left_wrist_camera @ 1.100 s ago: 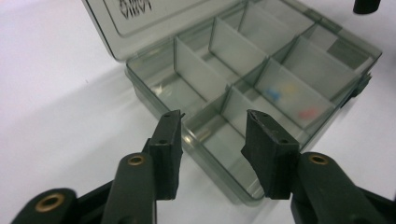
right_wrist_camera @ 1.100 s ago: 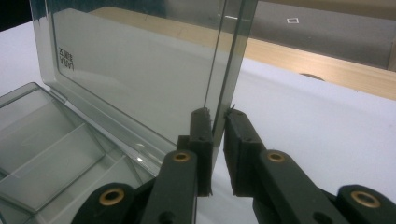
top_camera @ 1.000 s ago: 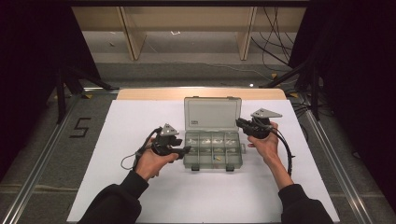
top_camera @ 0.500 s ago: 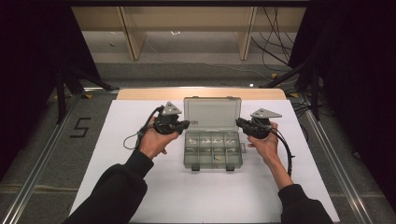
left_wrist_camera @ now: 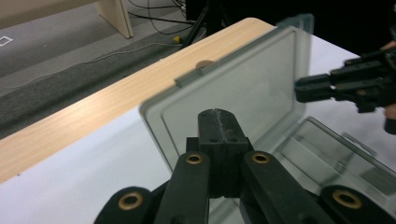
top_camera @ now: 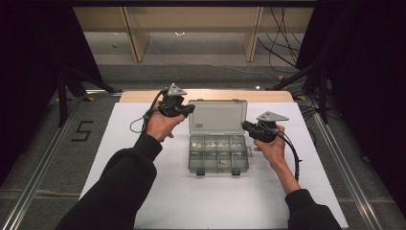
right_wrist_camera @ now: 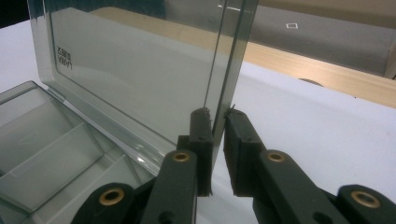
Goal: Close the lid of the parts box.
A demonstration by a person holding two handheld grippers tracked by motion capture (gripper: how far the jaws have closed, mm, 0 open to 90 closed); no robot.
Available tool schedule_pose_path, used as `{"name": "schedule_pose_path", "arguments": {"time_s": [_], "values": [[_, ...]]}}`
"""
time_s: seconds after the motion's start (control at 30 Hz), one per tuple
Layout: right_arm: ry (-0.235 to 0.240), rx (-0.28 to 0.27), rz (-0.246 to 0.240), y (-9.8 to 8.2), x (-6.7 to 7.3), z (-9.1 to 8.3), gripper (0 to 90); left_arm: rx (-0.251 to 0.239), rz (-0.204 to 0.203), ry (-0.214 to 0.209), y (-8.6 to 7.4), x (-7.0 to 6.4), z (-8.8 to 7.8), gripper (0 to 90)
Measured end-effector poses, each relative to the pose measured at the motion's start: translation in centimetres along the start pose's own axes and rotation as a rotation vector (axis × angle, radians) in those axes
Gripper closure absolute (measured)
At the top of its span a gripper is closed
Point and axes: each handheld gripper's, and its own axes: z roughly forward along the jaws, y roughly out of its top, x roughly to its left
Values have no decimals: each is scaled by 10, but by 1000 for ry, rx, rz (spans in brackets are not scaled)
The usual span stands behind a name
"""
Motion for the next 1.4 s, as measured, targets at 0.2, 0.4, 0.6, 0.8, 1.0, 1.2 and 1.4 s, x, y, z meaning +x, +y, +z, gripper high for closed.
{"name": "schedule_pose_path", "arguments": {"time_s": [0.2,0.4,0.6,0.8,1.0,1.2,1.4], "values": [[8,8,8,0,1,0,824,-6,-19,27,12,11,7,899],[-6,18,-18,0,0,-2,823,5,-33,50,20,17,20,898],[-5,12,-19,-1,-1,-1,822,26,-56,68,25,23,30,899],[0,21,-8,0,0,-1,822,47,-46,83,28,21,42,898],[2,14,-8,-1,-1,0,822,91,-46,87,27,25,49,898],[13,2,-5,-1,-1,0,822,104,-47,79,26,24,52,899],[-8,46,24,3,-2,-7,702,116,-29,47,26,22,47,899]]}}
